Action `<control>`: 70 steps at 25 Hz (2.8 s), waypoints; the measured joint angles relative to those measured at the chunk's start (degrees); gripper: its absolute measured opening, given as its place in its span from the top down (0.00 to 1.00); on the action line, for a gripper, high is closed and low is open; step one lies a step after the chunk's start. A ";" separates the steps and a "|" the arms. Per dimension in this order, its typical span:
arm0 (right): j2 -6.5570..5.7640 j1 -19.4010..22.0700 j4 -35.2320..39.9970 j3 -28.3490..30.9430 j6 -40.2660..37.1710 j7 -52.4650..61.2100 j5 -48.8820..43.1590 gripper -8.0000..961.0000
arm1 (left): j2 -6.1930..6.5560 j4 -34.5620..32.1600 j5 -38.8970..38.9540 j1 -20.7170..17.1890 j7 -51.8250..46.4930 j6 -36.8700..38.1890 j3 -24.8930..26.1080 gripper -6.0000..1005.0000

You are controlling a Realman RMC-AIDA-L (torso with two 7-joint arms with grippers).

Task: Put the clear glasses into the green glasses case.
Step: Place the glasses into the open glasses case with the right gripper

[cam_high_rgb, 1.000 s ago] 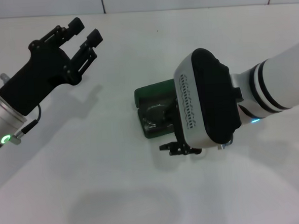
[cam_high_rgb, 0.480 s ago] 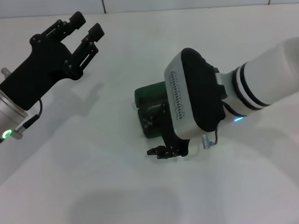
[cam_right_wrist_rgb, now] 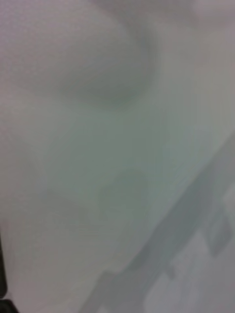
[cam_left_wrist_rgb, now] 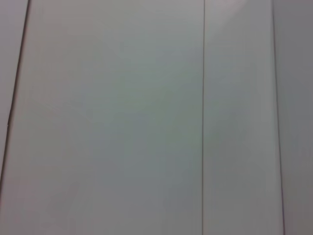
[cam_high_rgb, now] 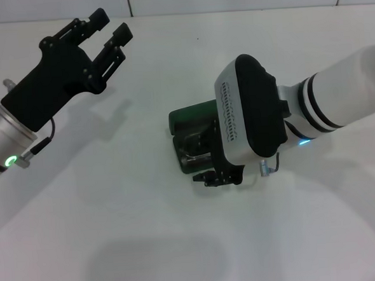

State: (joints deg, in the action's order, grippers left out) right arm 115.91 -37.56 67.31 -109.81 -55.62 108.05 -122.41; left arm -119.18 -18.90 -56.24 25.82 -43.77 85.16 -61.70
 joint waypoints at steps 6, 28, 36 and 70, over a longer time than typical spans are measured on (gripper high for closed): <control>-0.05 1.04 1.12 1.15 -0.20 -0.43 -0.20 0.54 | -0.04 0.02 -0.02 0.34 0.00 -0.09 0.00 0.51; 0.28 0.27 -2.65 2.24 -3.30 -7.30 7.28 0.54 | -0.35 0.00 -0.23 0.55 -0.64 -0.02 -0.15 0.51; 0.05 0.89 -2.72 3.25 -2.47 -7.07 6.81 0.54 | -0.35 0.01 -0.33 0.55 -0.78 0.01 -0.26 0.51; -1.33 16.37 -26.91 66.61 -49.12 -45.33 35.54 0.53 | -0.23 1.21 6.17 -1.81 -1.63 -3.10 -0.22 0.50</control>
State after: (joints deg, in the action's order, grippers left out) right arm 114.57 -21.19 40.40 -43.20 -104.74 62.72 -86.87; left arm -119.41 -17.69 -50.07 24.01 -45.40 82.06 -61.92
